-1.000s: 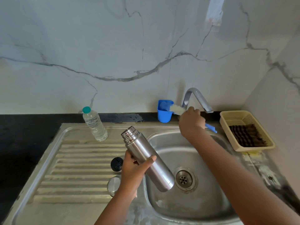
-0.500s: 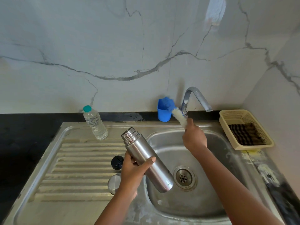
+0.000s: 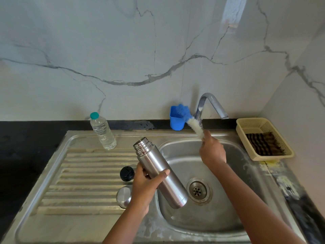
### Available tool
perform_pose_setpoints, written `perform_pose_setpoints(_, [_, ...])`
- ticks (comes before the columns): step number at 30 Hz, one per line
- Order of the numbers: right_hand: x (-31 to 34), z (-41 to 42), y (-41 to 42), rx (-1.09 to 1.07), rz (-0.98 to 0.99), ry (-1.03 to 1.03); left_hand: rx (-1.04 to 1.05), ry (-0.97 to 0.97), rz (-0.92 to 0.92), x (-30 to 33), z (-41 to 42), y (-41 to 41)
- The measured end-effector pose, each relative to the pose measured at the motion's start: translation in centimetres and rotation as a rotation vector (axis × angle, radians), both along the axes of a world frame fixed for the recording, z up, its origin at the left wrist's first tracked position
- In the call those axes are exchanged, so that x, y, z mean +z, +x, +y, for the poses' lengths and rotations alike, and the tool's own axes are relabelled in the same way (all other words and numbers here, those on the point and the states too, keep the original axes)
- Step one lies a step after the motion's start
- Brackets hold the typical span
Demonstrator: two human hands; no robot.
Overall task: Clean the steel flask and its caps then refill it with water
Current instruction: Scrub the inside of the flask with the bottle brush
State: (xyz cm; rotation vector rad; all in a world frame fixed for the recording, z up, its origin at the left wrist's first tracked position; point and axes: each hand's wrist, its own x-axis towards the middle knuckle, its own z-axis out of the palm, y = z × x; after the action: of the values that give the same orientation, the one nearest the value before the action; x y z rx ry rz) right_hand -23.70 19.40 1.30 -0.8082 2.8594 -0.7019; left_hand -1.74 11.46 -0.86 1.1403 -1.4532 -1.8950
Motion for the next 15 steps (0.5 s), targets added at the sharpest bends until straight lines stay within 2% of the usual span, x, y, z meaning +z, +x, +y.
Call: perform_pose_setpoints(15, [0.0, 1.4, 0.5, 0.005, -0.030, -0.085, -0.039, -0.080, -0.007, 0.0, 0.6, 0.1])
